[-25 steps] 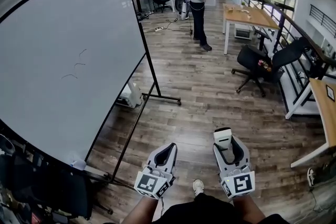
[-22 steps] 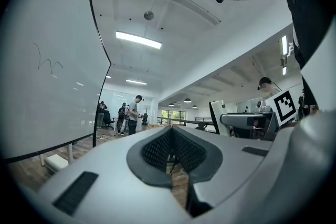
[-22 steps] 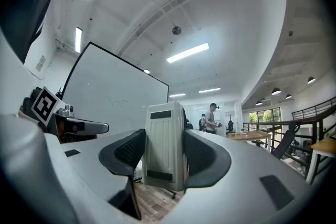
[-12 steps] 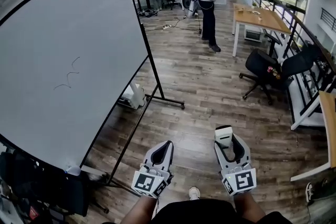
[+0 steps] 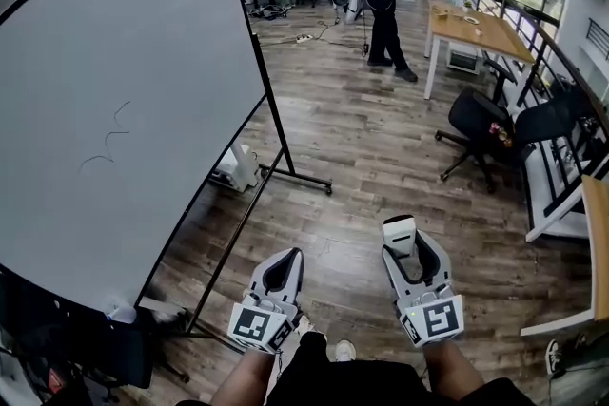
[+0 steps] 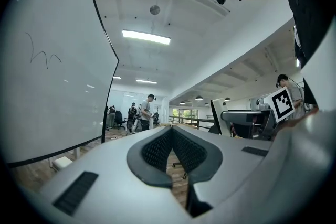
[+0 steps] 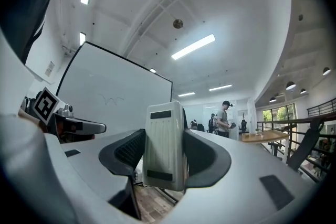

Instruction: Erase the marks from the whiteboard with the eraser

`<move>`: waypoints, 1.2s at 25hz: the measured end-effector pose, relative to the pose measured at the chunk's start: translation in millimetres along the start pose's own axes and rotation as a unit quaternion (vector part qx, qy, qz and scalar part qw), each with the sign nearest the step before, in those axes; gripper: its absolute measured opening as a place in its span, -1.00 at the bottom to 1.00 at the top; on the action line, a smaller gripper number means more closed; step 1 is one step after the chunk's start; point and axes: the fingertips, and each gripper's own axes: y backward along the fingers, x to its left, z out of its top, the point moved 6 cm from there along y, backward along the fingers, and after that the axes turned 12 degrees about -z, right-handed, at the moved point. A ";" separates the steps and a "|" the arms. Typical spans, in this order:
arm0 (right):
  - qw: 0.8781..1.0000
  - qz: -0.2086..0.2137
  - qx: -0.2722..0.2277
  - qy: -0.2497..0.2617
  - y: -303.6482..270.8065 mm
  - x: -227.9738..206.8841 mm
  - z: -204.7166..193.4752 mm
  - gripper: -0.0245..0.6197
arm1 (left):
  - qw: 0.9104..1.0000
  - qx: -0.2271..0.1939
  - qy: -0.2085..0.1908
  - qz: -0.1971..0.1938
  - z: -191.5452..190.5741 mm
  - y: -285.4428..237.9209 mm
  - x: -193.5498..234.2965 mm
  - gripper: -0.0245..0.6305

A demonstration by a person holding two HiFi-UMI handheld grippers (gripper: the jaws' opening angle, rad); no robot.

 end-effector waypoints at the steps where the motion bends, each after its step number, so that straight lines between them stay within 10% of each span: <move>1: 1.000 0.003 0.000 0.001 -9.3 4.5 -1.4 -0.13 | 1.000 0.000 0.002 -0.001 -2.4 -1.8 7.5 -0.86; 30: 0.983 0.173 -0.039 -0.055 -325.1 236.4 -1.5 -0.13 | 0.990 -0.043 -0.050 0.128 38.1 46.6 312.9 -0.86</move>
